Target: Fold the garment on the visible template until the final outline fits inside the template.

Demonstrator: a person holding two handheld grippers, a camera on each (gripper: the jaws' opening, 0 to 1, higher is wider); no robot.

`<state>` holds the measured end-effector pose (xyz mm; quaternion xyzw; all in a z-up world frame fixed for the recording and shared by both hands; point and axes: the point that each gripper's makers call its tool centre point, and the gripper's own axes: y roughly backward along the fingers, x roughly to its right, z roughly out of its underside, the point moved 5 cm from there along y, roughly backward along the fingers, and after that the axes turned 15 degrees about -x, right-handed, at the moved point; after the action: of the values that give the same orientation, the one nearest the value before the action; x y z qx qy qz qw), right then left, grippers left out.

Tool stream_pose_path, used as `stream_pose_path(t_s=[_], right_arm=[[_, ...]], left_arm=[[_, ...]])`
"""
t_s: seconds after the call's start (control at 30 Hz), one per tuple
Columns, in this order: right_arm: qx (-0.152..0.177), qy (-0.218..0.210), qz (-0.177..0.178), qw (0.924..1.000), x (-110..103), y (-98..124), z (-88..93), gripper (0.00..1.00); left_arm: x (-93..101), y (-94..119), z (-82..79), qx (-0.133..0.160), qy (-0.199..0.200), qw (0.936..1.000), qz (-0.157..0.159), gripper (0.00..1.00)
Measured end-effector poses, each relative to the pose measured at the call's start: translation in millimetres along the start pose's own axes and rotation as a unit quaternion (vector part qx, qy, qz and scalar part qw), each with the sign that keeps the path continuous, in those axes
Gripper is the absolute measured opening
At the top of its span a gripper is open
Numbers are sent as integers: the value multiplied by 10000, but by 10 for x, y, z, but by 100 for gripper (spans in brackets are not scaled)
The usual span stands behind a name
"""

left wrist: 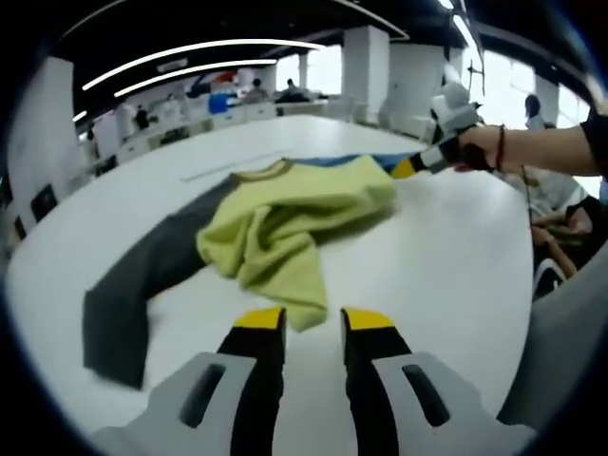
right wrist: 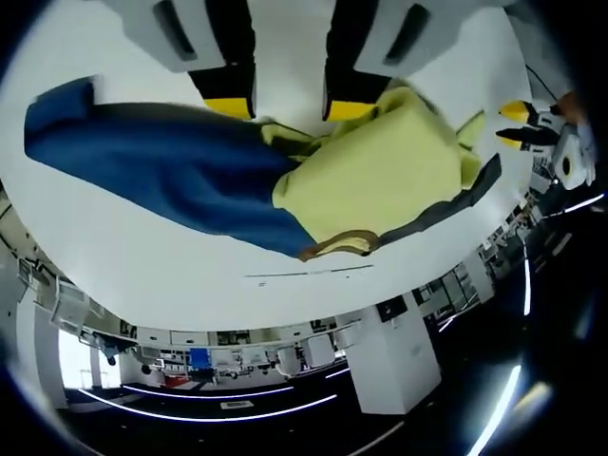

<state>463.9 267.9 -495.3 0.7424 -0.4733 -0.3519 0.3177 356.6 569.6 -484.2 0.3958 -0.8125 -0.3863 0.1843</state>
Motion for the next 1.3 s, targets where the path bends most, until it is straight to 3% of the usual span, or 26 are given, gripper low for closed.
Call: stream_pose_path(t_s=[0.4, 0.7, 0.87, 1.13, 1.3], right_arm=[[221, 8, 249, 9994, 85, -131, -109, 16], [262, 15, 262, 9993, 92, -171, -154, 12], [264, 83, 274, 9992, 84, -181, -164, 11], [258, 244, 368, 9987, 87, -193, -159, 0], [271, 248, 289, 9989, 83, -130, -167, 0]], left_arm=[[93, -173, 17, -210, -175, 9996, 10, 17], [27, -183, -6, -186, -182, 9989, -383, 17], [17, -230, 2, -277, -241, 9986, -389, 16], [11, -264, -61, -321, -281, 9969, -656, 7], [-67, -232, -38, -391, -89, 9974, -601, 2]])
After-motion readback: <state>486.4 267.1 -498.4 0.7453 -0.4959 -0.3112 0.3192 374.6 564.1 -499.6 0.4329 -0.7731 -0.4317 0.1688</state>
